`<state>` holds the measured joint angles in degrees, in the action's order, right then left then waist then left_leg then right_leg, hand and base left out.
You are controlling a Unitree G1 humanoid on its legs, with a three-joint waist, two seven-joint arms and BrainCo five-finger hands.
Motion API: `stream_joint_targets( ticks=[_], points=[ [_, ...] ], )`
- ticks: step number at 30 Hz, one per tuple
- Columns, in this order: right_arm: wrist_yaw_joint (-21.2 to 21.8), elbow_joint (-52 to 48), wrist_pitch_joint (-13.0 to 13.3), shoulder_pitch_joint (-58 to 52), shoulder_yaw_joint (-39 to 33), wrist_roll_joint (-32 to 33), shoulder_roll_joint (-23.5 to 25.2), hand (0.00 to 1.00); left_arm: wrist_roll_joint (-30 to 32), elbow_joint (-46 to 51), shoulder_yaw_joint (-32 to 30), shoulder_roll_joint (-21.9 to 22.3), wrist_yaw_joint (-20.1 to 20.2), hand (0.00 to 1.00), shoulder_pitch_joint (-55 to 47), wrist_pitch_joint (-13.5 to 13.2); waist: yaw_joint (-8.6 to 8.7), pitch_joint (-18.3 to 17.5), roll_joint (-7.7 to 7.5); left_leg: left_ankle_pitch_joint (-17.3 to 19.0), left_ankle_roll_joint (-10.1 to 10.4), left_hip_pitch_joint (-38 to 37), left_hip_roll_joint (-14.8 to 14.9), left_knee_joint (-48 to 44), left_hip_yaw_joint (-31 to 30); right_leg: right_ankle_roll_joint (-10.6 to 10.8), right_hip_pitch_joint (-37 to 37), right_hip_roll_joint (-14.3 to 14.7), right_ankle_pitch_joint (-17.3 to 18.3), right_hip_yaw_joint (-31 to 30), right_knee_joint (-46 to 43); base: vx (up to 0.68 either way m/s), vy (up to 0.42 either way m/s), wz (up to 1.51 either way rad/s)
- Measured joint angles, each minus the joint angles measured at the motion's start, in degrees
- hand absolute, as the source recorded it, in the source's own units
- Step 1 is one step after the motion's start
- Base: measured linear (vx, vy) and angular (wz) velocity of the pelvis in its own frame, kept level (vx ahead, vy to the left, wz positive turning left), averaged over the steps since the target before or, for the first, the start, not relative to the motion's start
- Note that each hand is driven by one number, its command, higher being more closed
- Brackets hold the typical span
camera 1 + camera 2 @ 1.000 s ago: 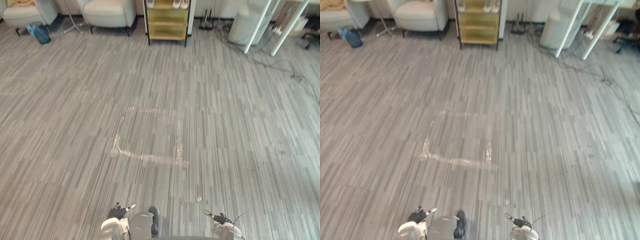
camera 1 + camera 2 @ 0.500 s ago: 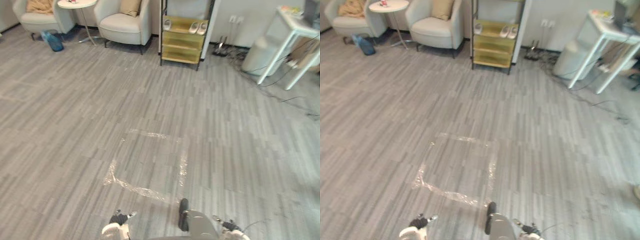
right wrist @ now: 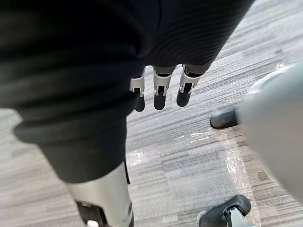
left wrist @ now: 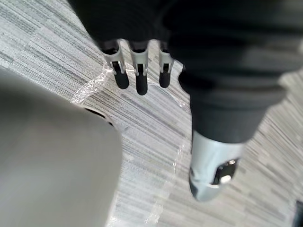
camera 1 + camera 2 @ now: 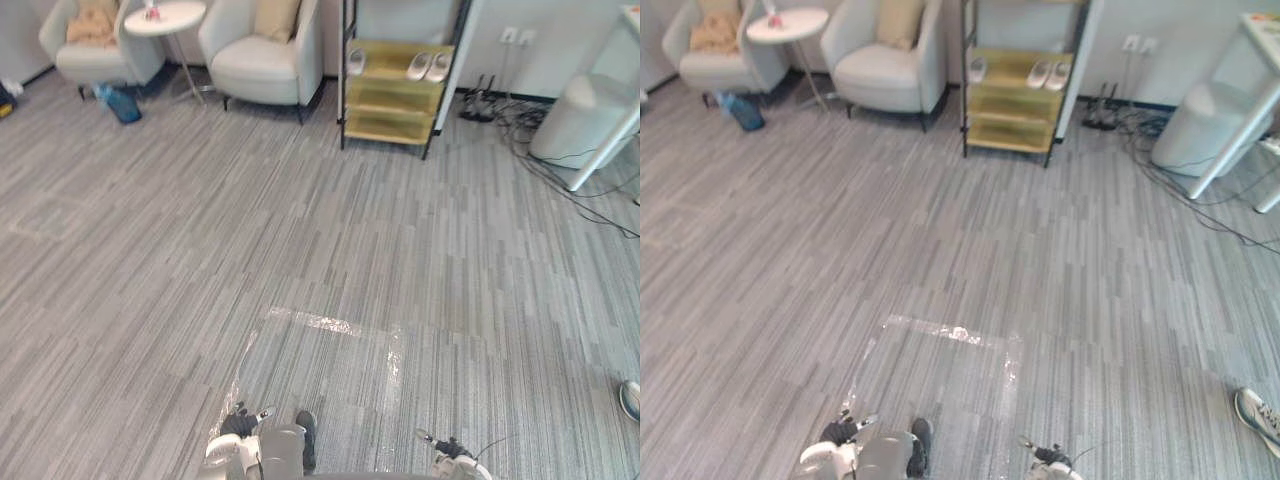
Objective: Pick up cushions and gather them together orderly.
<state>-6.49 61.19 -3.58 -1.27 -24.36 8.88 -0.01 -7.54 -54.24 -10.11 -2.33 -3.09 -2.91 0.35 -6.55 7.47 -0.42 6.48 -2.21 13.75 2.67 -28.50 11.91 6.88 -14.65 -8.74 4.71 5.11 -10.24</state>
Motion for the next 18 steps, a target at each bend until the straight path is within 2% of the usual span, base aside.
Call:
stream_joint_targets(
  ticks=[1,2,3,4,5,6,7,8,9,10,11,12,13,14,15,17,18],
  points=[
    [0.2,0.0,0.1,-0.1,0.2,0.0,-0.1,0.0,0.0,-0.1,0.3,0.0,0.0,0.0,-0.4,0.0,-0.03,-0.6,0.13,0.6,-0.5,-1.6,-0.6,0.9,-0.1,0.7,1.6,-0.1,-0.9,-0.7,-4.5,0.4,0.157,-0.08],
    [0.9,-1.4,0.3,-1.1,0.4,-0.2,-0.2,0.0,-0.3,-1.2,3.4,0.0,0.2,0.0,-1.2,0.2,0.5,-2.5,1.04,3.8,-0.4,-9.2,-1.7,9.7,-2.2,2.7,10.0,-1.1,-5.6,-2.2,-24.3,0.43,0.147,-0.01],
    [0.9,-1.6,0.3,-1.2,0.4,-0.2,-0.2,0.0,-0.4,-1.2,3.6,0.0,0.3,0.0,-1.2,0.2,0.65,-2.5,1.05,4.0,-0.6,-9.8,-1.8,10.3,-2.3,2.7,10.7,-1.3,-5.7,-2.4,-25.9,0.45,0.14,0.23],
    [1.0,-2.4,0.8,-1.2,1.1,-0.3,0.0,0.0,-0.5,-1.6,4.5,-1.0,0.8,0.0,-0.5,0.5,1.53,-1.2,-0.32,5.7,-0.3,-14.5,-3.6,14.1,-2.8,2.1,16.1,-3.2,-4.0,-2.5,-39.0,0.38,0.057,0.25],
    [1.2,-3.3,0.7,-1.6,1.5,-0.3,-0.1,0.0,-0.5,-1.8,4.3,-1.3,0.8,0.0,-0.2,0.7,1.6,-0.3,-0.52,6.2,-0.9,-17.5,-4.3,15.3,-3.1,0.6,20.0,-3.8,-0.3,-1.6,-45.1,0.35,0.042,0.23],
    [1.2,-3.5,0.7,-1.8,1.4,-0.2,-0.2,0.0,-0.5,-2.2,4.4,-1.3,0.8,0.0,-0.1,0.7,1.62,-0.1,-0.6,6.2,-1.0,-19.5,-4.2,16.3,-3.2,-0.8,21.1,-3.7,1.6,-0.6,-46.2,0.4,0.015,0.18],
    [1.3,-3.9,0.9,-2.3,1.5,-0.3,-0.8,0.0,-1.0,-2.8,4.4,-1.1,0.8,0.0,-0.2,0.7,2.05,0.4,0.55,6.2,-1.0,-23.1,-3.3,18.7,-3.7,-2.6,23.2,-2.5,5.7,2.7,-44.7,0.25,-0.009,0.17],
    [1.4,-4.0,0.9,-2.3,1.4,-0.3,-0.9,0.0,-1.0,-2.8,4.4,-1.0,0.8,0.0,-0.3,0.7,2.33,0.6,0.82,6.2,-1.0,-24.1,-2.8,19.3,-3.9,-3.2,23.9,-1.8,6.9,4.4,-42.2,0.29,-0.034,0.32],
    [1.4,-3.9,0.9,-2.2,1.4,-0.2,-0.8,0.0,-1.0,-2.9,4.4,-1.0,0.9,0.0,-0.6,0.6,3.09,0.6,0.8,6.2,-1.0,-25.8,-2.0,20.4,-4.7,-3.8,25.3,-0.3,7.9,7.6,-35.4,0.28,-0.076,0.4],
    [1.5,-3.6,1.1,-2.1,0.8,-0.1,-0.5,0.0,-1.0,-3.4,4.4,-1.2,1.0,0.0,-1.0,0.6,3.47,0.5,0.3,6.3,-0.9,-26.5,-1.7,21.2,-5.2,-3.8,26.2,1.5,6.8,9.6,-23.9,0.29,-0.099,0.39],
    [1.5,-3.4,1.1,-2.2,0.7,-0.1,-0.4,0.0,-0.9,-3.4,4.4,-1.3,1.0,0.0,-1.0,0.6,3.5,0.4,0.02,6.4,-0.7,-27.0,-1.9,21.8,-5.5,-3.8,26.5,2.5,5.0,9.9,-18.2,0.34,-0.147,0.38],
    [1.5,-2.5,1.2,-2.2,0.4,-0.1,-0.3,0.0,-0.9,-3.3,4.4,-2.0,1.0,0.0,-1.2,0.6,3.51,0.1,-1.49,7.0,0.3,-27.7,-3.4,22.3,-7.2,-4.0,26.6,3.7,-2.0,8.5,-7.4,0.37,-0.165,0.28],
    [1.7,-1.4,1.4,-1.7,-0.4,0.1,-1.2,0.0,-0.9,-4.1,4.2,-1.6,0.8,0.0,-0.7,0.7,3.57,0.4,-0.05,8.3,1.3,-29.2,-2.7,22.0,-9.2,-8.3,25.5,5.1,-5.2,7.8,-6.6,0.38,-0.148,0.21],
    [1.6,-1.4,1.3,-1.6,-0.5,0.0,-1.6,0.0,-0.9,-4.1,4.0,-1.1,1.0,0.0,-0.9,0.6,3.41,0.2,0.75,8.3,1.3,-29.1,-1.9,21.4,-9.8,-8.3,25.2,5.7,-4.7,7.4,-6.1,0.37,-0.13,0.07],
    [1.6,-1.0,1.2,-1.6,-0.8,0.0,-2.2,0.0,-0.9,-3.8,2.5,0.2,0.9,0.0,-1.3,0.4,3.25,-0.2,1.73,8.4,1.5,-28.6,-1.4,18.8,-10.8,-8.3,24.0,6.1,-3.4,7.4,-5.0,0.33,-0.116,0.04],
    [1.5,-1.5,1.4,-2.0,-1.2,0.1,-2.0,0.0,-0.4,-3.6,1.0,1.0,1.0,0.0,-1.3,0.5,3.32,-0.3,2.54,9.4,3.3,-24.9,-0.3,8.4,-10.8,-8.7,21.4,6.8,-1.7,8.4,-3.0,0.31,-0.14,0.14],
    [1.4,-1.8,1.3,-2.3,-0.5,0.2,-2.0,0.0,-0.3,-2.6,-0.2,1.8,1.0,0.0,-1.2,0.6,3.44,-0.3,2.88,8.9,4.6,-19.8,0.8,-3.4,-10.5,-8.6,19.7,7.3,-0.7,8.8,-2.2,0.29,-0.11,0.14]
  ],
)
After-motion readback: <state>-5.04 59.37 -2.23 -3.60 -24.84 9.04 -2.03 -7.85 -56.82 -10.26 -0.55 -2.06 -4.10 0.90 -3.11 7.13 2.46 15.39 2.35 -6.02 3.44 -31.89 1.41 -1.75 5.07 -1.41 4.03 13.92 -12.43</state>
